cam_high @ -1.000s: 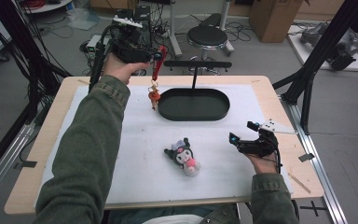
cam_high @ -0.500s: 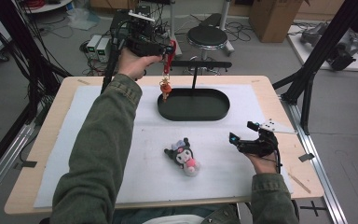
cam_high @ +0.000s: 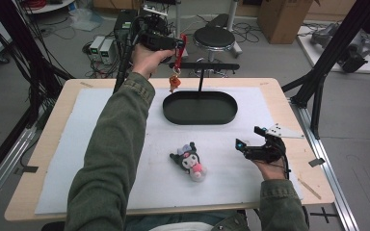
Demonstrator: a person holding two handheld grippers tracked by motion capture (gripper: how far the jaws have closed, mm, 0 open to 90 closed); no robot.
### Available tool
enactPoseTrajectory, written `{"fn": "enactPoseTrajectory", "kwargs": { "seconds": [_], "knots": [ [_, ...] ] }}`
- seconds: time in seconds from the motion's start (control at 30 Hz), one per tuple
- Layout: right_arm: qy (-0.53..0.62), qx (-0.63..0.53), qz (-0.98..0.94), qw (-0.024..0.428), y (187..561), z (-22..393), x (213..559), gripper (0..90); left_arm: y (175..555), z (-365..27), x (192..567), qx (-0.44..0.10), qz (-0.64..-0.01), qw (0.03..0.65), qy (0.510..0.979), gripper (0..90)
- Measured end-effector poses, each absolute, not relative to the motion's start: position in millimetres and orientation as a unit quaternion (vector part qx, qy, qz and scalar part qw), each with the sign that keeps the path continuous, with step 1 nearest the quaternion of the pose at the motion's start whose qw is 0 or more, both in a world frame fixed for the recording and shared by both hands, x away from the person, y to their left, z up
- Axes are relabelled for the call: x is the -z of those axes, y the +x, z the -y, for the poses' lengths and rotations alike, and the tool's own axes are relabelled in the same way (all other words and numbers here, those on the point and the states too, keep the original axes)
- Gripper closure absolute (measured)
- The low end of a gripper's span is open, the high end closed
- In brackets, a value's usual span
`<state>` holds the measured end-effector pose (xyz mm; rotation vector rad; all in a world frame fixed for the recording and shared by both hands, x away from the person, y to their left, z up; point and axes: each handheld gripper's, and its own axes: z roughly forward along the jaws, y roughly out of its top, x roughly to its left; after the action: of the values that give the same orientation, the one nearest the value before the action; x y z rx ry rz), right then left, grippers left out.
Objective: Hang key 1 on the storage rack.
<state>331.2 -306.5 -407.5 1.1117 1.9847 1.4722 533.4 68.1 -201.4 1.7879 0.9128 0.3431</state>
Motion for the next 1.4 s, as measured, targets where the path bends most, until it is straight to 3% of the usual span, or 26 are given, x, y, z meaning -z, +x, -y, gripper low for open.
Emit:
{"fn": "enactPoseTrajectory", "kwargs": {
  "seconds": [0.5,0.87,0.9,0.93,0.97,1.0,1.07,1.1,1.17,1.23,1.27,1.4],
  "knots": [
    [0.399,-0.530,-0.718,0.211,333,306,409,1.0,556,-62,210,-0.154,-0.407,0.496,0.751,75.4],
    [0.397,-0.530,-0.719,0.210,333,306,410,1.0,567,-75,212,-0.153,-0.437,0.507,0.727,72.7],
    [0.396,-0.528,-0.721,0.210,334,306,410,1.0,567,-78,212,-0.153,-0.441,0.507,0.725,67.1],
    [0.397,-0.527,-0.722,0.208,333,306,410,1.0,569,-82,213,-0.144,-0.447,0.512,0.719,52.9],
    [0.397,-0.527,-0.722,0.208,333,306,410,1.0,571,-85,213,-0.132,-0.454,0.515,0.715,52.9],
    [0.398,-0.527,-0.722,0.207,333,306,410,1.0,571,-88,213,-0.125,-0.457,0.517,0.713,36.7],
    [0.397,-0.526,-0.722,0.212,333,307,410,1.0,570,-94,213,-0.132,-0.460,0.518,0.709,25.8],
    [0.397,-0.526,-0.722,0.212,333,307,410,1.0,568,-97,213,-0.136,-0.458,0.519,0.709,25.8],
    [0.397,-0.523,-0.724,0.212,331,305,410,1.0,565,-102,215,-0.126,-0.448,0.523,0.714,13.9],
    [0.395,-0.519,-0.727,0.214,331,305,410,1.0,561,-108,219,-0.100,-0.428,0.540,0.718,12.7],
    [0.394,-0.512,-0.732,0.217,330,302,411,1.0,560,-112,222,-0.083,-0.422,0.544,0.721,4.8],
    [0.390,-0.505,-0.738,0.220,330,300,411,1.0,551,-127,224,-0.086,-0.419,0.548,0.719,1.7]
  ]
}}
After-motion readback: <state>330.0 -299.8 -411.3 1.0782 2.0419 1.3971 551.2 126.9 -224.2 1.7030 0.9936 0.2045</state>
